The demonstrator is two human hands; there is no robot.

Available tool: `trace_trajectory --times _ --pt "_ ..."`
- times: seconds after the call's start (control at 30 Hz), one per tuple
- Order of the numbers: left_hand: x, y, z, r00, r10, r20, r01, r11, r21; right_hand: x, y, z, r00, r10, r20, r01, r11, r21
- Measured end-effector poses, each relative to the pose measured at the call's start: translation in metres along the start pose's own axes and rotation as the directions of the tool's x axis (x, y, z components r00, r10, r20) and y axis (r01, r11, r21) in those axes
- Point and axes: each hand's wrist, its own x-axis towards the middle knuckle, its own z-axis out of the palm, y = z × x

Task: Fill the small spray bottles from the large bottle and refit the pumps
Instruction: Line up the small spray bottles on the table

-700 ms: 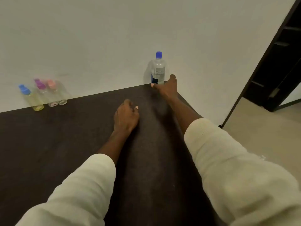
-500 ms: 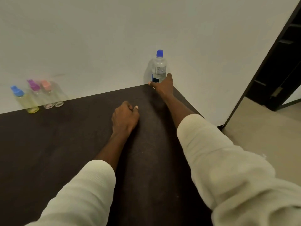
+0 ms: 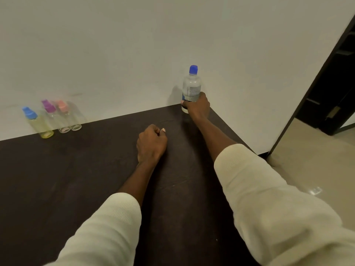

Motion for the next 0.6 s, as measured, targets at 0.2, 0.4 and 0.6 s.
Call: trace_trajectory --times 0.2,0.4,0.6 --pt "-0.036 0.007 -0.035 0.997 -0.081 0.013 0.081 0.947 -0.31 -0.072 -0.022 -0.028 0.995 -0.041 0.094 0.032 0.995 0.095" --pt "-0.113 0.0 -0.082 0.993 -0.113 -0.037 0.092 0.928 -0.36 -0.176 -0.041 -0.065 0.966 -0.11 0.235 0.074 0.985 0.158" --pt "-0.186 -0.008 -0.122 0.984 -0.132 -0.121 0.081 0.929 -0.361 -0.271 -0.043 -0.089 0.935 -0.136 0.328 0.068 0.975 0.21"
